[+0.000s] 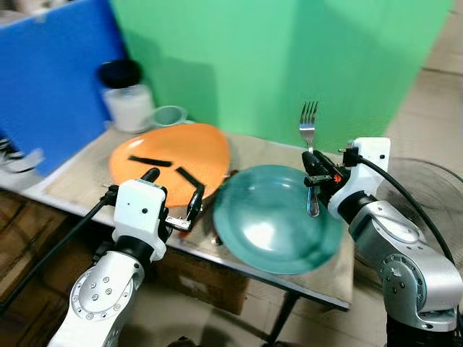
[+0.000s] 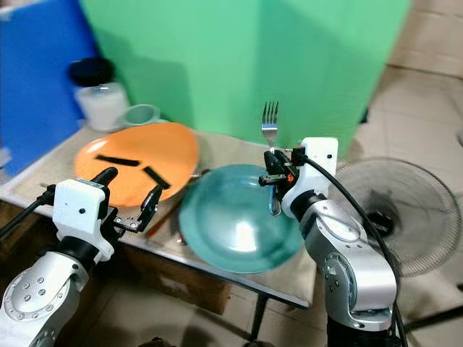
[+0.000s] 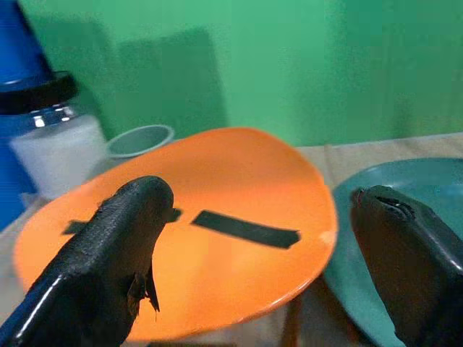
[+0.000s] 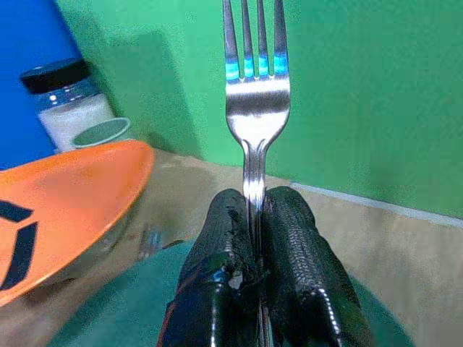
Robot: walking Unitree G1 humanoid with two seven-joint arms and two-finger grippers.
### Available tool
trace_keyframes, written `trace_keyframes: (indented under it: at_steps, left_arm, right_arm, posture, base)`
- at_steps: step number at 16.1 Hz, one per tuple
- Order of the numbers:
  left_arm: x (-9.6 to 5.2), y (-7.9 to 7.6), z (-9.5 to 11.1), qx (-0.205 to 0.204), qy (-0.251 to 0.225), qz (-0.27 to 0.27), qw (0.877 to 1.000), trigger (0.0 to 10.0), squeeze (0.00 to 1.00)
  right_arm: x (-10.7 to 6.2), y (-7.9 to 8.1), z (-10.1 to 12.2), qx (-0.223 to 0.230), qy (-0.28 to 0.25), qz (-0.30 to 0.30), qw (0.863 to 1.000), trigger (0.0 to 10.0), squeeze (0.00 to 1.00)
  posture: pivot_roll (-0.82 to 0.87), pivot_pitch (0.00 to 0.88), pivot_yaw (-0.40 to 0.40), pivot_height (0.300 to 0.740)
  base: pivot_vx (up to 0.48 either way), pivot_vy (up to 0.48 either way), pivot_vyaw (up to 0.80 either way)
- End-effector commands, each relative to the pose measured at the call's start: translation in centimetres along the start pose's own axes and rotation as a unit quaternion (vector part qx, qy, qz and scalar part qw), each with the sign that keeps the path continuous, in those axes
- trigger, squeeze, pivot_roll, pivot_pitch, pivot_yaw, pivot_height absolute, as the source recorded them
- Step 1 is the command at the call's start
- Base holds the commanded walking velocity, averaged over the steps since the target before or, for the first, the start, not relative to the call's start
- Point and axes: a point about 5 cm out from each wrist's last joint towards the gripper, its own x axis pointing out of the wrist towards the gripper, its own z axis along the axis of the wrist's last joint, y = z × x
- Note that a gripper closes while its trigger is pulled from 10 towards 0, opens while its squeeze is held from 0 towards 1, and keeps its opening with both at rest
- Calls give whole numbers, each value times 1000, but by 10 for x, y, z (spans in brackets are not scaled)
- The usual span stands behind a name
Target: Setting the table
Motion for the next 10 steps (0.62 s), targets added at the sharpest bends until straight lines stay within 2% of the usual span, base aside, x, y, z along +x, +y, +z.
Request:
trace_keyframes:
  at_steps: [1,3,9,10]
  left_arm:
    - [1,2,-1,2,2,5,1000,10000,0]
    - [1,2,-1,4,3,2,1000,10000,0]
    - [2,3,-2,10,5,3,1000,10000,0]
    - [2,3,-2,10,4,3,1000,10000,0]
  right_arm:
    - [1,0,0,0,-3,3,1000,10000,0]
    - [0,1,-1,0,-2,2,1000,10000,0]
    - [0,0,-3,-3,5,-8,1000,10000,0]
    - [-1,-2,-3,-1,5,-12,1000,10000,0]
  posture:
    - [-10,0,40,740]
    - [-10,0,44,740]
    - [-12,0,44,740]
    - [-12,0,44,740]
  base:
    - [-289,0,0]
    - [-276,0,0]
    - [0,0,0]
    - [0,0,-800]
